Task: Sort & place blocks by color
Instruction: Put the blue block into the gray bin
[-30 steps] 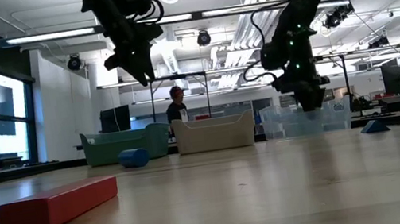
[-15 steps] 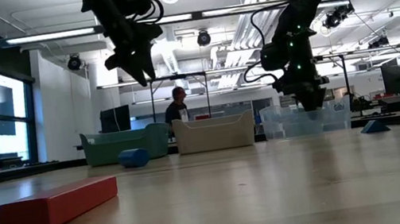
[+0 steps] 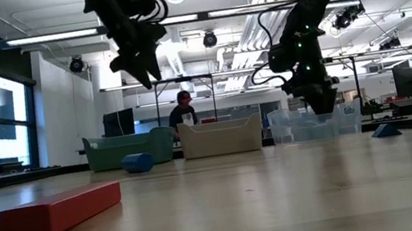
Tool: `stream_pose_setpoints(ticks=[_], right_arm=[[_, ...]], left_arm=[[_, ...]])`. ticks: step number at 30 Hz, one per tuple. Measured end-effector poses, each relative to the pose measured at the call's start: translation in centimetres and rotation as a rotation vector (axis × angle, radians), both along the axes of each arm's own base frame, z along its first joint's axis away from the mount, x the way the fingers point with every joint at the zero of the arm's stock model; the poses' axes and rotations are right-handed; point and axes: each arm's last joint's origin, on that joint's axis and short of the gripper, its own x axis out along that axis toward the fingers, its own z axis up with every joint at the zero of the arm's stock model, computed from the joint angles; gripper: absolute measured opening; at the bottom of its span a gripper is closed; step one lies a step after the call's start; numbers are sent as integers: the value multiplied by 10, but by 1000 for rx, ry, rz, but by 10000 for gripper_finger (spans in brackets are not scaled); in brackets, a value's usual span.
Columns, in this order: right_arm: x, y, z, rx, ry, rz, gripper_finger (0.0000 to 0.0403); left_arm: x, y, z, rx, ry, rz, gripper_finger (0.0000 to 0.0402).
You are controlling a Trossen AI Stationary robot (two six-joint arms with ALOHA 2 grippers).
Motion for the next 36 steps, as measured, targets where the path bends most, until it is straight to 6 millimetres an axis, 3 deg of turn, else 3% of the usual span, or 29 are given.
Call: stream_pose_setpoints(ticks=[10, 19, 25, 30, 36], right_arm=[[11, -9, 55, 36, -109, -71, 216], [22, -17, 118, -30, -298, -128, 216], [29, -14, 153, -87, -384, -141, 216], [40, -5, 171, -120, -439, -136, 216], [56, 10, 176, -111, -452, -92, 216]], left_arm=[[7, -10, 0, 46, 32, -351, 149], [17, -38, -5, 106, 179, -787, 147], [20, -54, -9, 102, 254, -981, 147], [28, -62, -18, 74, 291, -1064, 147], [41, -73, -29, 54, 315, -1139, 147]])
